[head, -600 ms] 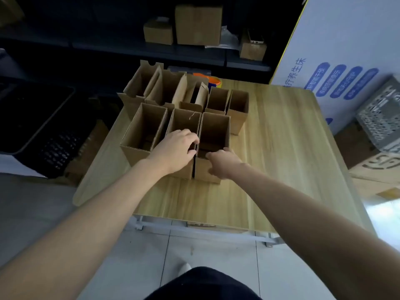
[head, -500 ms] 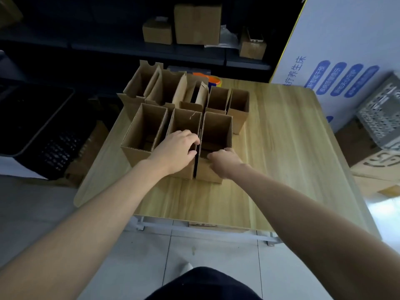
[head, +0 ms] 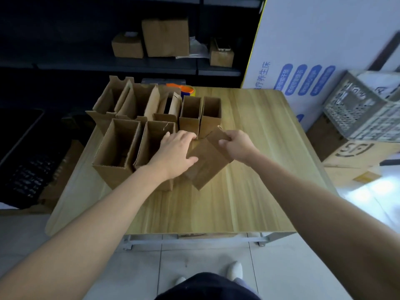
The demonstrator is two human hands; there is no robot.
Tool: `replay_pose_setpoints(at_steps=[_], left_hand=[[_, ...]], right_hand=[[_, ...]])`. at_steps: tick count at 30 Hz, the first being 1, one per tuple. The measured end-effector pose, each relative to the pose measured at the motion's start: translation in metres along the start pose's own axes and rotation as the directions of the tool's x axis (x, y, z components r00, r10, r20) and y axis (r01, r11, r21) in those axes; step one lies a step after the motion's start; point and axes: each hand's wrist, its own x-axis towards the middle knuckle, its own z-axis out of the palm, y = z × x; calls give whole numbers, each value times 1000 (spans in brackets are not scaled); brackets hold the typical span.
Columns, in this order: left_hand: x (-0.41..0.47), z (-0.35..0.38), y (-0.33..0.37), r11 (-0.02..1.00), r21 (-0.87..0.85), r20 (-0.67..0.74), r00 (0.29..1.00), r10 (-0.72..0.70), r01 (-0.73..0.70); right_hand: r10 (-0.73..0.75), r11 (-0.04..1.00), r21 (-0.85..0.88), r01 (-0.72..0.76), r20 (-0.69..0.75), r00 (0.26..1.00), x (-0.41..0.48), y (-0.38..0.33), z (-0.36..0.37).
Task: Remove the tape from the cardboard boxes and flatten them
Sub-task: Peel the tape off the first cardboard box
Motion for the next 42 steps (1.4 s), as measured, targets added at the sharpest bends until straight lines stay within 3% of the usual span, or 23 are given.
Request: replay_pose_setpoints(at_steps=[3, 8, 13, 16, 20, 24, 31, 36, 39, 42], left_hand=[[12, 9, 14, 999, -26, 47, 999, -27, 28], [33, 33, 37, 998, 23, 264, 963, -64, 60], [60, 59, 55, 996, 48, 255, 963, -89, 79], [74, 72, 64, 988, -49, 307, 944, -123, 145], [89, 86, 72, 980, -96, 315, 939, -138, 176], [95, 100, 77, 976, -7, 419, 886, -196, 219], [107, 110, 77, 958, -31, 307, 915, -263, 286], [120, 91, 57, 932, -186, 383, 896, -224, 312], [124, 82, 44, 815, -421, 424, 881, -211, 398], [129, 77, 38, 695, -535, 495, 845, -203, 481]], right_hand=[[76, 986, 150, -67, -53, 996, 7, 16, -26], [190, 955, 251, -159, -104, 976, 24, 45, -60], [229, 931, 303, -202, -56, 972, 38, 68, -85], [204, 936, 299, -186, -32, 978, 45, 79, -95], [145, 977, 160, -142, -5, 989, 53, 91, -107], [183, 977, 109, -182, -3, 983, 64, 99, -111], [194, 942, 279, -184, -7, 981, 73, 100, -120], [177, 969, 165, -186, 71, 982, 59, 107, -128], [212, 967, 125, -223, 92, 973, 53, 114, -127], [251, 967, 42, -253, 45, 967, 50, 114, -126]])
